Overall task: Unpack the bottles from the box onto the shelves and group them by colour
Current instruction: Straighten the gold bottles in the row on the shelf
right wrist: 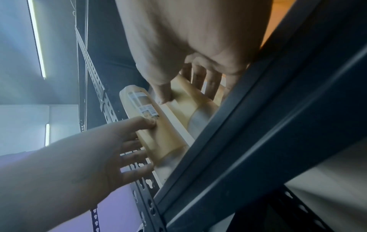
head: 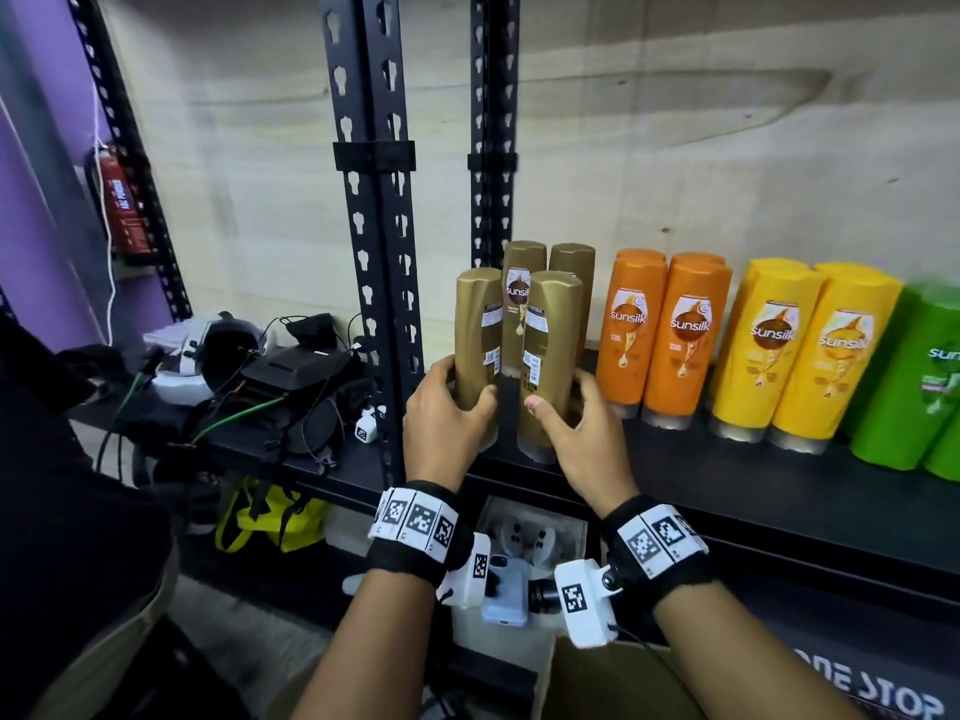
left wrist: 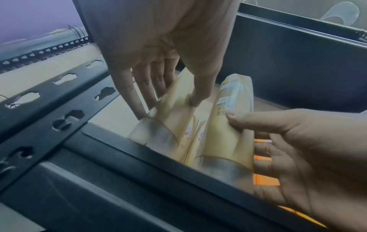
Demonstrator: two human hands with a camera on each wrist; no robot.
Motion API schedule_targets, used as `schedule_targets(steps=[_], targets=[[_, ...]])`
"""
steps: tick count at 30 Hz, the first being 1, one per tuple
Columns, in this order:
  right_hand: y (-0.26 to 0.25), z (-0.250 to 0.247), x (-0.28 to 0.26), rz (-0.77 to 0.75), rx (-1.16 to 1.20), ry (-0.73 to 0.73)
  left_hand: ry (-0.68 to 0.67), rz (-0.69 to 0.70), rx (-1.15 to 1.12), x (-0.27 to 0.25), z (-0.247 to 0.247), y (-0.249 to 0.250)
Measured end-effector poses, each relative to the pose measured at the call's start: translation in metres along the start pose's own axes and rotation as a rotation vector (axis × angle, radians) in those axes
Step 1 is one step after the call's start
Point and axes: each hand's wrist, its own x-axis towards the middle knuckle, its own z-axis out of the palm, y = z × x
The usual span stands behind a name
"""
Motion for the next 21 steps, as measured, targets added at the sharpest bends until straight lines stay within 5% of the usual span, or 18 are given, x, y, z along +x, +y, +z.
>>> schedule_targets(steps=[10,16,21], targets=[[-0.003,0.003,0.018,0.213,0.439,-0.129,-0.142,-0.097,-0.18,0.004,0.003,0.004],[0.004,0.006,0.018,0.274,0.455,-0.205,-0.227,-0.391,-0.492,0.009,0.009,0.0],[0.006,0.005,0.016,0.251,0.396,-0.204,-0.274,-0.389,-0.587,0.009,0.011,0.003]])
